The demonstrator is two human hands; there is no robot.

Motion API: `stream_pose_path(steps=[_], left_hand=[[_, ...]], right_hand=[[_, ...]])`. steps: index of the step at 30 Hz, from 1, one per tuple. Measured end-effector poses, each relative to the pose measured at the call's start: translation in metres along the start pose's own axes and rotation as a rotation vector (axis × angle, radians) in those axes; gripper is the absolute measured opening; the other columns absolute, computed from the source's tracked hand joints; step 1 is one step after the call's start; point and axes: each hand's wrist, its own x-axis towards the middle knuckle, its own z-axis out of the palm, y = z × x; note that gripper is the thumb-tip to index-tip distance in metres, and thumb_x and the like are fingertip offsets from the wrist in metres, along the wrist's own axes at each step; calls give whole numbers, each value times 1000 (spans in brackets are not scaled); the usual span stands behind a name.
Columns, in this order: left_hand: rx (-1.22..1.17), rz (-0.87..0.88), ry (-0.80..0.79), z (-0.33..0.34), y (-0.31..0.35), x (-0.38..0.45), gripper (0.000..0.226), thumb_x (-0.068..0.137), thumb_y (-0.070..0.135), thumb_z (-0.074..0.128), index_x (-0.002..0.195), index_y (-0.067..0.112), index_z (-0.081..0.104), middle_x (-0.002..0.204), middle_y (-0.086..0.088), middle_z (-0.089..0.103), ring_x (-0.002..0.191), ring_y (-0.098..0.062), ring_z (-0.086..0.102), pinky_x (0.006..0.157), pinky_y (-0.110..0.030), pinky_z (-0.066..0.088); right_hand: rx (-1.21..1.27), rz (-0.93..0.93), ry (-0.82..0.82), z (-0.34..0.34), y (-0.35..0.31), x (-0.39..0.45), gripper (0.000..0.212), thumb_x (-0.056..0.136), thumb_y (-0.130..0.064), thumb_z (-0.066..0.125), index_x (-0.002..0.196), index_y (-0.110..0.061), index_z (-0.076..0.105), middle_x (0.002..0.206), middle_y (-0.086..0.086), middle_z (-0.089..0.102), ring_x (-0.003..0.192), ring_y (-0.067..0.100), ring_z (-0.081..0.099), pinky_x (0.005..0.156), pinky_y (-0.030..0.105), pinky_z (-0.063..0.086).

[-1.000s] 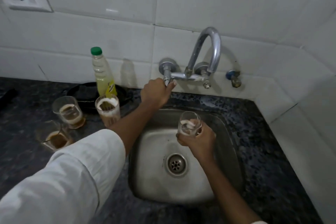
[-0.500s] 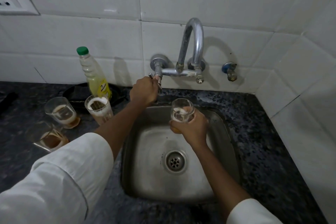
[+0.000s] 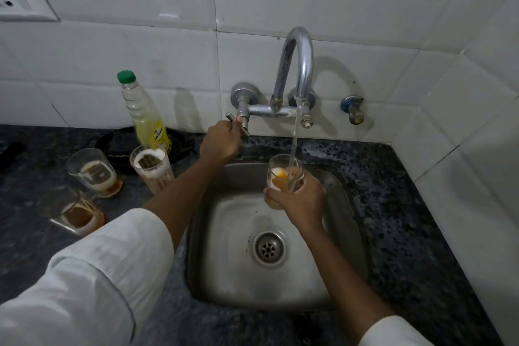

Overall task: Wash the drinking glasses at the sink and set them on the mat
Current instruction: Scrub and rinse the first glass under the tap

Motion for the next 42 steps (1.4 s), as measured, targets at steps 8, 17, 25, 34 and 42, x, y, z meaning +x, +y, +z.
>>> stream_pose_path(steps=[8,17,25,34,42], left_hand=[[-1053,-641,-662,65,-19,-110,61,96,62,38,127,16,62,124,-15,64,111,-31,61,85,-48,53],[-1287,-703,-580,79,-27,-97,49,102,46,40,126,8,60,105,-15,73,93,-24,70,82,-40,59],[-1175,-642,-593,76,-26,-86,49,97,52,48,117,11,67,103,-12,68,88,-19,65,76,-33,58],[-1180,-637,-538,85,-36,-80,48,89,48,62,106,3,64,88,-17,67,70,-22,65,59,-30,58],[-1407,-550,-501,88,-34,-82,36,94,35,58,100,2,70,95,-16,69,76,-23,69,63,-31,59]], right_hand=[[35,61,73,2,-7,-3,44,50,-37,90,86,-25,67,81,-7,71,75,9,68,69,26,55],[-412,-498,-18,-40,-14,-8,53,74,-34,75,120,-17,55,117,-3,53,104,7,47,84,24,40],[-627,-502,-652,-25,-18,41,16,90,-25,54,100,-19,65,97,3,69,87,19,64,77,40,54],[-720,-509,-847,-14,7,39,23,93,-25,53,112,-22,64,104,3,64,93,16,58,77,32,49],[-446,-408,-660,-5,8,26,16,93,-19,53,104,-14,63,92,13,63,88,26,64,61,34,48]])
